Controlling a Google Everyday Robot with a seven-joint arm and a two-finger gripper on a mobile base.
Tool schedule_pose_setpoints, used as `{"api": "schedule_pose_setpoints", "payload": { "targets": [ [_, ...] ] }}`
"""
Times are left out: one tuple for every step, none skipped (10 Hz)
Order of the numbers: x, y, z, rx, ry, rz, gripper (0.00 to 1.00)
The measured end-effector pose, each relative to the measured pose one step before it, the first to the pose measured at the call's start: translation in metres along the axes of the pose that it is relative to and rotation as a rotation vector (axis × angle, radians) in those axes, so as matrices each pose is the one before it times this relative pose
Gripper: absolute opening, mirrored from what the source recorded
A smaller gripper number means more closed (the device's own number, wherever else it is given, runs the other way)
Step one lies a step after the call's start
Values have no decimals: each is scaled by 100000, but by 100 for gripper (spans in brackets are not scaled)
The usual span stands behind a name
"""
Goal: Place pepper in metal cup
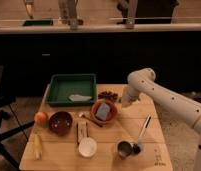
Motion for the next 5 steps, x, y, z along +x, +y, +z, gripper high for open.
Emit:
{"api": "schedule_pose_setpoints", "payload": {
  "targets": [
    [335, -157, 40, 2664, 33, -1167, 80],
    [332, -245, 133, 2480, -296, -1291, 80],
    [230, -257, 194, 1324, -604, -862, 80],
    [403, -521, 256, 715, -320, -541, 80],
    [493, -635, 436, 40, -84, -218, 80]
  ]
}}
